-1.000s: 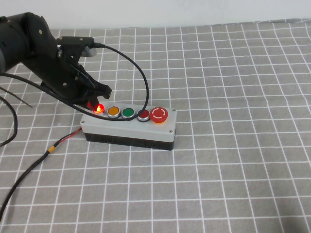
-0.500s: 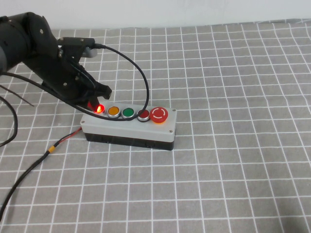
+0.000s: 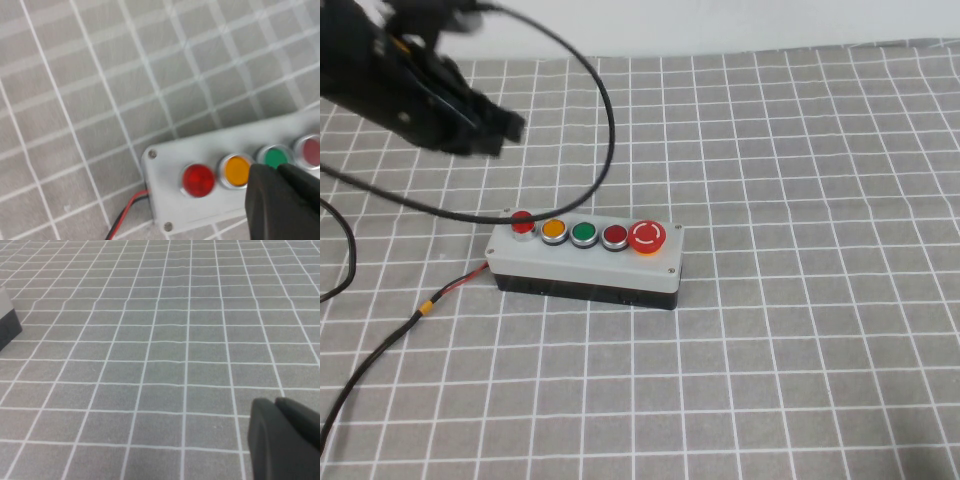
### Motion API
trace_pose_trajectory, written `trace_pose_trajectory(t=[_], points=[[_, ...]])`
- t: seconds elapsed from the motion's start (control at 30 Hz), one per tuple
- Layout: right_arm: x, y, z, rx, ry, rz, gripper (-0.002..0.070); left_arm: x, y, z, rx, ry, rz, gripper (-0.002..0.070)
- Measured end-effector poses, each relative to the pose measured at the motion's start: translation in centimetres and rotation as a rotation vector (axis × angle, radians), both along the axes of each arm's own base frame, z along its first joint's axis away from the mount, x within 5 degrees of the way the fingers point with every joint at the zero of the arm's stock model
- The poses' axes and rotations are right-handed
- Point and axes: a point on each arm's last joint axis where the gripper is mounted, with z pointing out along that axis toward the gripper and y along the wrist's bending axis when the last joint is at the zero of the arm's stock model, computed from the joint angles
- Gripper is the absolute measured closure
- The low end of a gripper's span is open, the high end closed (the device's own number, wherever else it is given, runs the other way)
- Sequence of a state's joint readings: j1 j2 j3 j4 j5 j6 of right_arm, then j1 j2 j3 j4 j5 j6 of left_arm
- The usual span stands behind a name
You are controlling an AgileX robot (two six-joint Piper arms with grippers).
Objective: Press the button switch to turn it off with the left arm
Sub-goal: 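Press the lit red button on the button box to turn it off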
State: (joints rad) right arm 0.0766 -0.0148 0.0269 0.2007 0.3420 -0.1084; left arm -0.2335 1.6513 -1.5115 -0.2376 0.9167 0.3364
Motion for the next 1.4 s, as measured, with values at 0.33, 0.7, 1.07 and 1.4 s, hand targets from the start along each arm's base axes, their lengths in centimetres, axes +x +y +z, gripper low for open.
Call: trace_pose_trajectory(t=[0.33, 0.7, 1.07, 1.4], points=[[0.0, 0.0, 0.0, 0.000, 0.000, 0.000, 0.0694, -10.1, 2.6, 4.6, -0.073, -0.293, 0.041, 0.0678], [0.0, 0.0, 0.0, 0.000, 0.000, 0.000, 0.0694, -22.0, 6.0, -0.3, -0.144, -0.540, 0.112, 0.0678], [0.0, 0.0, 0.0, 0.000, 0.000, 0.000, 0.0694, -29.5, 7.9, -5.9, -0.270, -0.760, 0.169, 0.0678], [0.0, 0.0, 0.0, 0.000, 0.000, 0.000, 0.0694, -30.0, 8.0, -11.4, -0.260, -0.693, 0.180, 0.0678]])
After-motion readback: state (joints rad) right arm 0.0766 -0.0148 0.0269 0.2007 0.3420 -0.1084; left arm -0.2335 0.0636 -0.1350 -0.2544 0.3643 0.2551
